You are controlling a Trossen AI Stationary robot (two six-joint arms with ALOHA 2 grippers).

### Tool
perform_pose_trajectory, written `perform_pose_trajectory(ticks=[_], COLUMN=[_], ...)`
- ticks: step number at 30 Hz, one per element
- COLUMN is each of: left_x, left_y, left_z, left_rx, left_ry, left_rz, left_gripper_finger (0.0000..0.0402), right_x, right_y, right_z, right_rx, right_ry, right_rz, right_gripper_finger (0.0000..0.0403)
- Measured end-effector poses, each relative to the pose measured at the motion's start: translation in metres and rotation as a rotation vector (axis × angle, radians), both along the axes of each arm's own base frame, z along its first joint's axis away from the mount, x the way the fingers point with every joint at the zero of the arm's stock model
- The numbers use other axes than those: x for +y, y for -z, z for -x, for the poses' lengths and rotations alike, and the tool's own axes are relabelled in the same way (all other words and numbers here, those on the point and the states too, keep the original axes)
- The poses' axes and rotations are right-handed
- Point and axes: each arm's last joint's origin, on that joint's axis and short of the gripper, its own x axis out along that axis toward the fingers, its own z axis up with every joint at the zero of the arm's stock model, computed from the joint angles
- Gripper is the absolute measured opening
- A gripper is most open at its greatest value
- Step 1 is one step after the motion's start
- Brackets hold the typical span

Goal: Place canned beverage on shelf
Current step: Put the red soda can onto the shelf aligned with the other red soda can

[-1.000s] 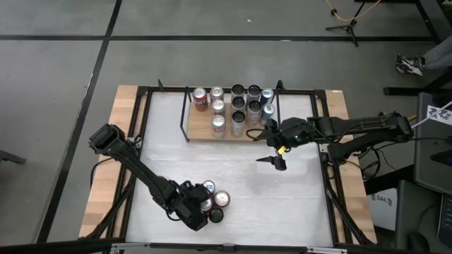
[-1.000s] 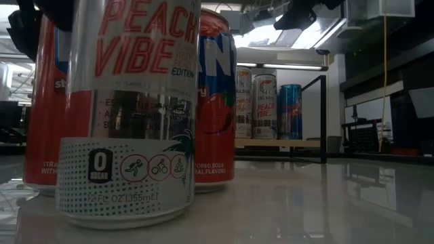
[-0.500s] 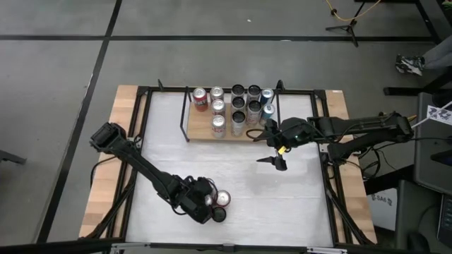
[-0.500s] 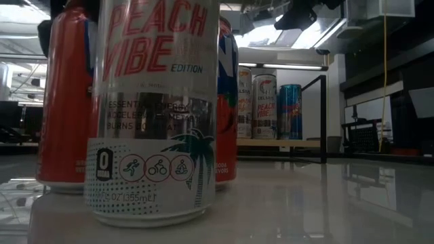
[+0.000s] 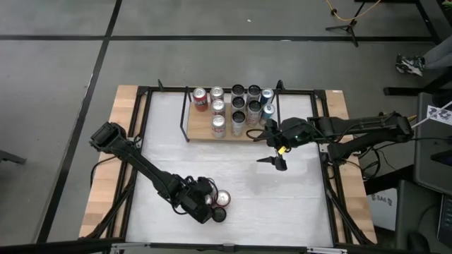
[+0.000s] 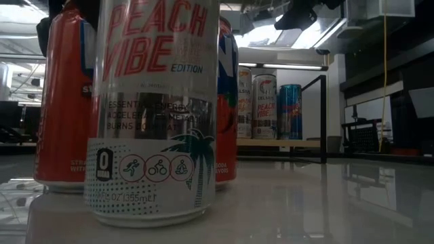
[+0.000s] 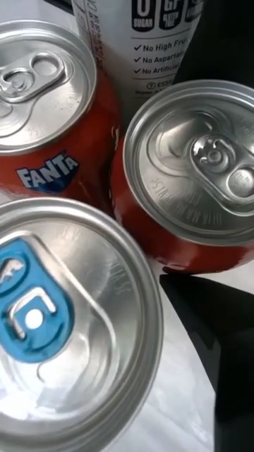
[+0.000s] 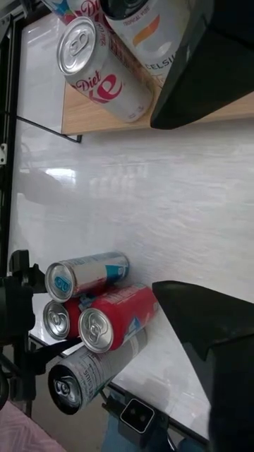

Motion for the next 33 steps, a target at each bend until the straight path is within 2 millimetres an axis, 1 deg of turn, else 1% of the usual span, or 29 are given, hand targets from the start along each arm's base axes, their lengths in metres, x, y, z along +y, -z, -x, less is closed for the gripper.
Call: perform_pose_trajectory(ticks=[3,5,12,20,24,27,33], left_x=[0.0,0.0,0.005,0.009,0.012,0.015,0.023], left_y=[0.0,-0.002,-0.014,-0.022,-0.022,-0.021,-0.021], left_z=[0.0,0.001,0.009,0.015,0.015,0.016,0.01], left_rx=[0.003,0.004,0.017,0.05,0.083,0.108,0.08], left_ry=[0.004,0.01,0.073,0.277,0.371,0.425,0.556], left_rz=[0.004,0.005,-0.021,-0.051,-0.04,-0.068,-0.139], left_gripper_finger=[0.0311,0.0302,0.0301,0.0303,0.0305,0.0306,0.0306], right_x=[0.0,0.0,0.0,0.0,0.0,0.0,0.0], right_y=[0.0,0.0,0.0,0.0,0.0,0.0,0.0], right_z=[0.0,0.0,0.0,0.0,0.0,0.0,0.0], right_rx=[0.0,0.0,0.0,0.001,0.003,0.003,0.004], right_ry=[0.0,0.0,0.0,0.0,0.0,0.0,0.0], right_rz=[0.0,0.0,0.0,0.0,0.0,0.0,0.0], right_gripper_finger=[0.0363,0.0363,0.0363,0.0363,0.0363,0.0363,0.0363])
